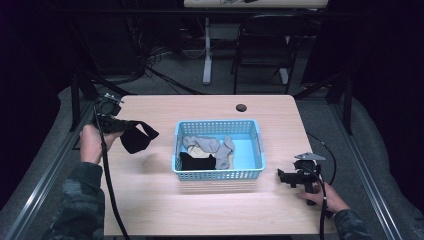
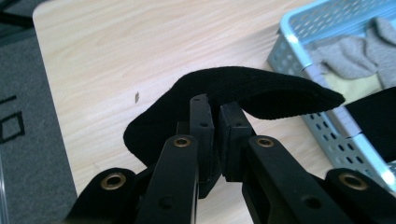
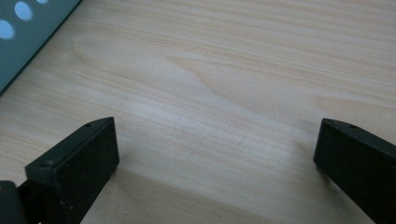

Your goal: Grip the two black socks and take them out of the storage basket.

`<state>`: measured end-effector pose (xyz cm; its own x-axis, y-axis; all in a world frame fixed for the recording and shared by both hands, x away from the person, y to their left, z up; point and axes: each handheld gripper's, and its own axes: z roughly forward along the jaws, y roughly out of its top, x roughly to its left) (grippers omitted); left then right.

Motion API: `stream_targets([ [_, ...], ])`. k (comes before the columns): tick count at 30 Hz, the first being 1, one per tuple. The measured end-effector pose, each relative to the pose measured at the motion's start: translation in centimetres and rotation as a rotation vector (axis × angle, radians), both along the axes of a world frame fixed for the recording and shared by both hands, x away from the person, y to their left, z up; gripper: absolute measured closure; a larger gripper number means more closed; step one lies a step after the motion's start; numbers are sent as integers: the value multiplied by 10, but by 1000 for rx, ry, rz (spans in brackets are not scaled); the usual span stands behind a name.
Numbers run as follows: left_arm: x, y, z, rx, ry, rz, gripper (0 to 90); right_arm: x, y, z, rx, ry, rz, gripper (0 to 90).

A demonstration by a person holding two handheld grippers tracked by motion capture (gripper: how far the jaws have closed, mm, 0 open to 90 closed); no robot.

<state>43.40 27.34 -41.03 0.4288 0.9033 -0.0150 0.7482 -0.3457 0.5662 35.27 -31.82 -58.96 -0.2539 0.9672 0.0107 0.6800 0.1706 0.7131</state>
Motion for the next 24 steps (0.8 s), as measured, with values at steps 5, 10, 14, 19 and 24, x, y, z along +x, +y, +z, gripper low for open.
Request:
stream_targets([
  [5, 2, 12, -18, -2, 38, 39, 859, 0, 0, 0, 1, 0, 0, 0],
  [10, 2, 18, -33, 3, 63, 58, 859, 0, 0, 0, 0, 0, 0, 0],
  [14, 3, 25, -48, 13, 87, 85, 858, 0, 0, 0, 0, 0, 0, 0],
  [19, 4, 33, -70, 13, 129, 120, 856, 0, 0, 0, 0, 0, 0, 0],
  [24, 7, 37, -96, 7, 191, 146, 793, 0, 0, 0, 0, -1, 0, 0],
])
